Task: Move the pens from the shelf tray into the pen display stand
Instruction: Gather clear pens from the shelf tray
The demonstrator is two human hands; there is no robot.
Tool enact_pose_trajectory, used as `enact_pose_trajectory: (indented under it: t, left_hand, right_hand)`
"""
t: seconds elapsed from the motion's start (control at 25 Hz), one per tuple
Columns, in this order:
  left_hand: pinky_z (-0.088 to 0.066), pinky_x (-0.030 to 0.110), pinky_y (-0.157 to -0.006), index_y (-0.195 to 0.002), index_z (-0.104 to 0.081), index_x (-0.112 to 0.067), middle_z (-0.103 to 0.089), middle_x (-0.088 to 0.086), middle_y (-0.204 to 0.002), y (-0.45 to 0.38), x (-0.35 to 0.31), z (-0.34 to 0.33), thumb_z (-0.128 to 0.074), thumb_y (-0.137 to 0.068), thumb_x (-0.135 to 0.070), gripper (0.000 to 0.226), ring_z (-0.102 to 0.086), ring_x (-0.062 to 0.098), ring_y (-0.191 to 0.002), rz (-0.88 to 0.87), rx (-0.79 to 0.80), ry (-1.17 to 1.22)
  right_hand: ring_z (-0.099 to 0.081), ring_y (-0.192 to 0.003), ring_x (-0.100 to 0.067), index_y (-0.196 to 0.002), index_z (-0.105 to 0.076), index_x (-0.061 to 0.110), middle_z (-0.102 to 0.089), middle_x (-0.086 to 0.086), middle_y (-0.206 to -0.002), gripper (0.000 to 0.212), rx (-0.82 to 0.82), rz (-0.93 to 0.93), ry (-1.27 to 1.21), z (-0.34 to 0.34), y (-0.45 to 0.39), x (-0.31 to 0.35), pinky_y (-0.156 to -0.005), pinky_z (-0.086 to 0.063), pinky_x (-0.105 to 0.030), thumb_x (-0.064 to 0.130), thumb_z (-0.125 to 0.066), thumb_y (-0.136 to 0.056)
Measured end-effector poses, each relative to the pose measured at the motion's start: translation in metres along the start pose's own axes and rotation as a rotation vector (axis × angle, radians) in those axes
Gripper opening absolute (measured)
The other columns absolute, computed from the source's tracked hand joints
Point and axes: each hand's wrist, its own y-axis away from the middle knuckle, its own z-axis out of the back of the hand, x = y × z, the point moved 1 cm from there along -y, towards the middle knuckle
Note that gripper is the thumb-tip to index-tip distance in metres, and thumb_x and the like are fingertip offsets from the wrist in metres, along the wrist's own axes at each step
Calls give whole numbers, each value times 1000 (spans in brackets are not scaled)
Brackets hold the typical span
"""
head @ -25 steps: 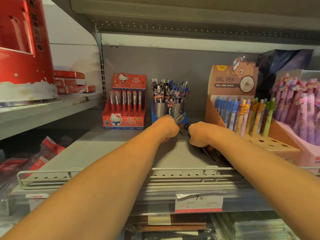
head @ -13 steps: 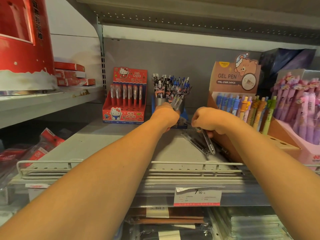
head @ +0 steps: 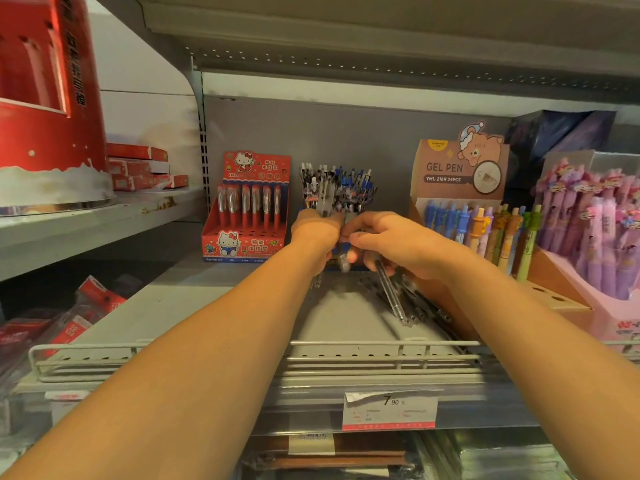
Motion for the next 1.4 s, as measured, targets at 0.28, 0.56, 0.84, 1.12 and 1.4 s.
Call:
enact_pose_trajectory:
  t: [0.28,0.56,0.84,1.12,1.4]
  left_hand:
    - [-57,40,-57,-118,-47,-3,-58,14,-77,6,6,-5,-47,-106,-17,18,-54,24,-52,49,117,-41]
    - [-36,29,-45,-106,-50,-5,-48,16,-81,6,9,-6,-56,-102,-16,13,-41,23,-54,-9,111,-133]
    - [-33,24,-41,-107,-62,-9,-52,7,-69,14,-3,0,-73,-90,-37,34,-39,16,-46,-52,53,185]
    - [-47,26,-52,-123,-60,-12,-64,-3,-56,29,-11,38,-62,-99,-39,36,-53,11,-49,-226,-119,239]
    - [-39,18,-39,-98,-59,-19,-53,-2,-58,71,-24,74,-60,-100,-33,14,-47,6,-41,-467,-155,163]
  right_hand:
    - [-55,-80,-23,-106,-65,4,-63,-10,-99,32,221,-197,899,-7,-4,-19,-69,-45,-32,35,-55,-101]
    - [-47,-57,-15,-71,-49,14,-53,-2,-69,37,274,-235,911,-11,-1,-16,-51,-36,-28,37,-56,-98]
    - [-35,-38,-7,-89,-54,8,-43,-5,-59,22,-41,22,-71,-7,-8,-4,-37,-28,-21,21,-48,-105]
    - [-40,-33,-13,-105,-51,16,-49,-2,-53,15,-413,212,-304,9,-3,12,-36,-36,-24,26,-41,-108]
    - [-43,-52,-13,-119,-44,19,-50,-2,-72,17,-313,172,-338,-2,-7,46,-43,-34,-25,14,-34,-107]
